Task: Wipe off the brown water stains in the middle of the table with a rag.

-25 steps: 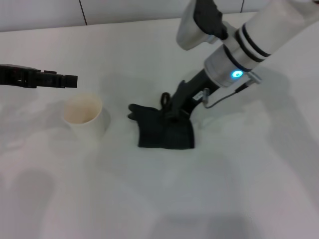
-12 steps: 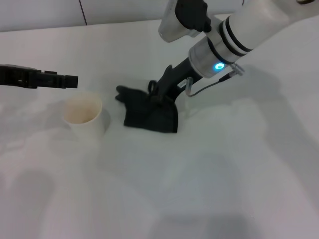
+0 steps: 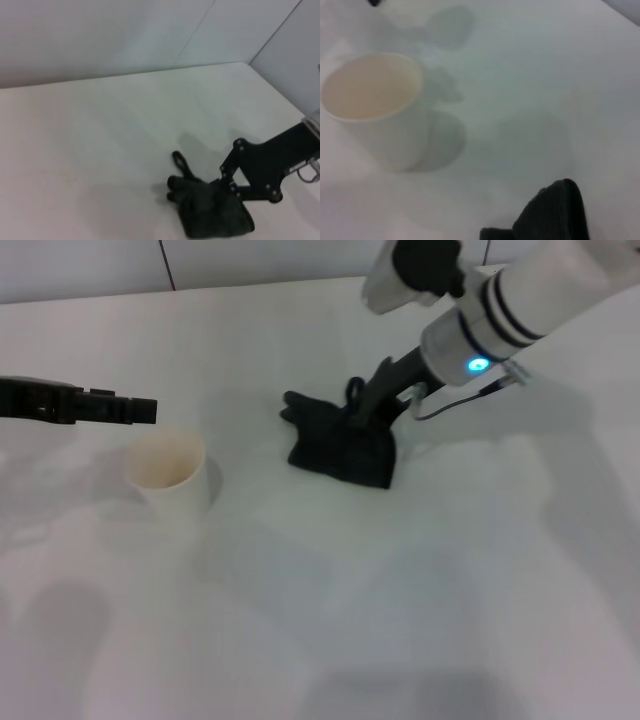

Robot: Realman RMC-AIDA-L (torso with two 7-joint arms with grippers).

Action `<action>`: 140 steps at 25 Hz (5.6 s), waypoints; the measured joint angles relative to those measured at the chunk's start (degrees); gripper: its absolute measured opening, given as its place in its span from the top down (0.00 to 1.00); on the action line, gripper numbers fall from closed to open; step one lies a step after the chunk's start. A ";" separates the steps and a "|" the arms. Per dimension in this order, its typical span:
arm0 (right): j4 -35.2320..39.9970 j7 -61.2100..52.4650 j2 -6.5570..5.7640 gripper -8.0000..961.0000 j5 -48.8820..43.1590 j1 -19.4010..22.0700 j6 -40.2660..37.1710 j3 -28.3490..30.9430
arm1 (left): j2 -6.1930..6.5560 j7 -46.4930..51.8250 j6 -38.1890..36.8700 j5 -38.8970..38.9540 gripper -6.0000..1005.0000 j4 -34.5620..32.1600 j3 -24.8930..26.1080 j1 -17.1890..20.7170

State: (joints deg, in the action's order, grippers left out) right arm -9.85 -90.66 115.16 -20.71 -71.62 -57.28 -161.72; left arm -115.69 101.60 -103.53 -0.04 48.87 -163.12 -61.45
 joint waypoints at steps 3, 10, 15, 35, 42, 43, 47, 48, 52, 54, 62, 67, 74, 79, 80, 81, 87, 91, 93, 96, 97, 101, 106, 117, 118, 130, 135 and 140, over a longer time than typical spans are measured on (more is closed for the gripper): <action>-2.74 -0.06 0.03 0.87 -0.03 0.29 -2.78 0.00 | -0.06 0.00 0.00 -0.16 0.11 0.00 0.00 -0.12; -6.77 -0.21 0.11 0.87 -1.11 0.74 -9.22 -0.08 | -0.08 0.04 0.23 -0.07 0.11 0.00 0.00 -0.36; -9.56 -1.04 -0.02 0.86 -2.11 2.48 -10.12 -0.09 | -0.23 0.00 0.50 -0.09 0.11 0.00 -0.01 -0.43; -25.46 3.45 -0.23 0.85 6.19 7.67 -25.17 -0.14 | -0.23 0.00 1.31 -0.10 0.11 -0.05 0.00 -1.35; -26.66 3.45 -0.32 0.85 4.38 9.12 -23.84 -0.19 | -0.24 0.00 1.53 -0.18 0.11 -0.69 0.00 -1.67; -26.69 3.46 -0.33 0.85 4.36 9.35 -23.90 -0.18 | -0.23 0.00 1.70 -0.19 0.11 -1.04 -0.01 -1.67; -26.73 3.56 -0.35 0.84 4.67 10.21 -24.97 -0.18 | -0.23 0.00 2.03 -0.21 0.11 -1.49 0.00 -1.68; -26.73 3.56 -0.35 0.84 4.80 10.28 -25.28 -0.18 | -0.23 0.00 2.05 -0.22 0.11 -1.51 0.00 -1.68; -26.67 3.76 -0.35 0.84 5.19 10.35 -26.11 -0.16 | -0.24 0.02 2.05 -0.23 0.11 -1.51 0.00 -1.66; -26.66 4.23 -0.43 0.84 6.44 10.56 -27.40 -0.12 | -0.24 0.04 2.05 -0.23 0.11 -1.50 0.00 -1.62; -26.08 7.04 -2.55 0.69 11.90 13.17 -33.46 -0.10 | -0.28 0.04 2.04 -0.23 0.11 -1.50 0.00 -1.53; -26.79 6.95 -2.61 0.55 12.94 13.72 -34.06 -0.12 | -0.31 0.04 2.07 -0.23 0.11 -1.50 0.00 -1.63; -27.28 7.22 -2.62 0.37 13.30 13.82 -33.83 -0.17 | -0.34 0.00 2.11 -0.22 0.11 -1.50 0.00 -1.69; -27.28 7.74 -2.86 0.28 14.53 14.15 -34.62 -0.11 | -0.41 0.00 2.11 -0.22 0.11 -1.50 0.00 -1.42; -27.29 7.80 -2.86 0.26 14.58 14.15 -34.68 -0.11 | -0.41 0.00 2.11 -0.22 0.11 -1.50 0.00 -1.42; -27.30 7.83 -2.86 0.27 14.63 14.15 -34.74 -0.10 | -0.41 0.00 2.11 -0.22 0.11 -1.50 0.00 -1.42; -27.33 7.85 -3.15 0.31 16.86 14.90 -34.94 -0.09 | -0.41 0.00 2.10 -0.22 0.11 -1.50 0.00 -1.46; -27.33 8.38 -3.33 0.31 18.91 15.75 -35.45 -0.09 | -0.40 0.00 1.47 -0.22 0.11 -1.16 0.00 -1.43; -27.33 8.96 -3.38 0.30 20.34 16.44 -35.83 -0.09 | -0.38 0.03 0.57 -0.18 0.11 -0.97 0.00 -1.33; -27.34 10.16 -3.40 0.30 23.84 17.80 -36.30 -0.09 | -0.37 0.13 -1.64 -0.14 0.11 -0.90 0.00 -0.84; -27.34 10.75 -3.40 0.30 24.98 18.34 -36.59 -0.09 | -0.35 0.24 -2.28 -0.17 0.11 -0.82 0.00 -0.55; -27.34 13.40 -3.29 0.29 28.94 19.64 -38.16 -0.09 | -0.24 1.19 -6.01 -0.30 0.11 1.72 -0.01 1.00; -27.24 16.58 -2.69 0.28 30.56 20.46 -38.28 -0.09 | -0.63 2.02 -8.44 -1.29 0.11 5.32 0.00 3.20; -26.80 24.22 -0.39 0.26 37.63 24.06 -38.06 -0.08 | -2.76 0.47 -8.15 13.54 0.11 2.32 0.04 12.70; -26.74 24.28 -0.40 0.26 38.40 24.43 -38.37 -0.07 | -2.86 0.39 -8.10 15.78 0.11 1.37 0.03 13.73; -25.42 24.17 -0.19 0.24 39.01 25.94 -39.14 -0.07 | -3.04 -0.08 -3.18 17.78 0.11 -5.96 0.04 19.75; -24.99 25.32 -0.26 0.23 37.35 26.73 -38.15 -0.12 | -2.88 -0.12 -2.84 17.69 0.11 -6.06 0.08 20.81; -23.04 29.63 -0.18 0.22 36.16 28.12 -34.07 -0.10 | -2.74 -1.30 -1.83 16.87 0.11 -8.37 0.08 21.03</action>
State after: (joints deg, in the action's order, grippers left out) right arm -32.89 -61.03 114.98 15.45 -43.50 -91.34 -161.82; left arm -118.44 100.29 -105.36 16.83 40.50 -163.04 -40.42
